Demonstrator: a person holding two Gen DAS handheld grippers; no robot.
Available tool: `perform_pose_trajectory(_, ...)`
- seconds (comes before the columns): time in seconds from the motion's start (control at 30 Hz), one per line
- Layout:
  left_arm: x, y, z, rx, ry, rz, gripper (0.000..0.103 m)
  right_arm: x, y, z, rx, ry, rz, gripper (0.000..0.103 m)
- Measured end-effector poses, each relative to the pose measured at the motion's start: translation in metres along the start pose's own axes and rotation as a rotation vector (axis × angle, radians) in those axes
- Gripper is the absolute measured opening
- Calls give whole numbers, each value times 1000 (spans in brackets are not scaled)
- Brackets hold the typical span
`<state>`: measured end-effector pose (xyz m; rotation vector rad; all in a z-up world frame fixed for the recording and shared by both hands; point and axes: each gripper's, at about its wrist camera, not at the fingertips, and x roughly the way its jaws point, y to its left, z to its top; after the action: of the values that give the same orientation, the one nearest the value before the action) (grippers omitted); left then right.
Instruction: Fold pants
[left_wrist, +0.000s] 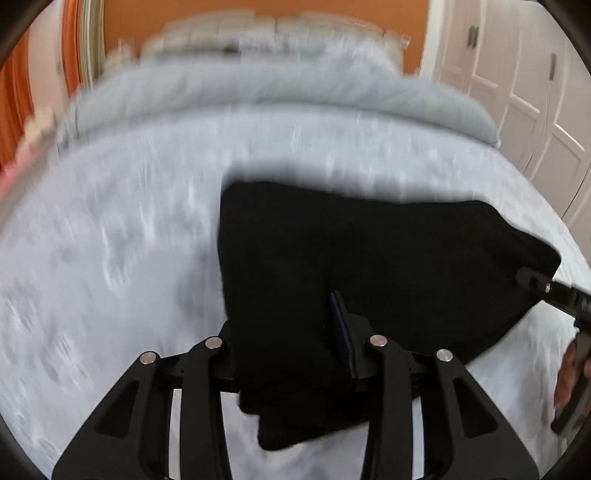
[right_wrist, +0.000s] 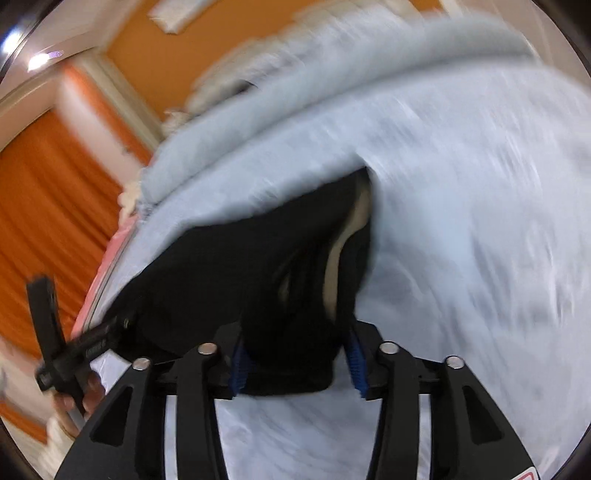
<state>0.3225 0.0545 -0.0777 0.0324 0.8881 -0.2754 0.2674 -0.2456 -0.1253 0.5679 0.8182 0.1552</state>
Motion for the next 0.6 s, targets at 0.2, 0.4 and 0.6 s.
perform_pose_trajectory(0.2,-23,40,11,-191,-107,-40,68,-36,3,20,60,-205,21,85)
perform_pose_trajectory(0.4,37,50,22,-333,103,-137,46,37,-2,31,94,73,-43,43)
perform_pose_trajectory(0.6,29,60,13,-393,112,-163,43,14,17,35,-94,9,-17,45)
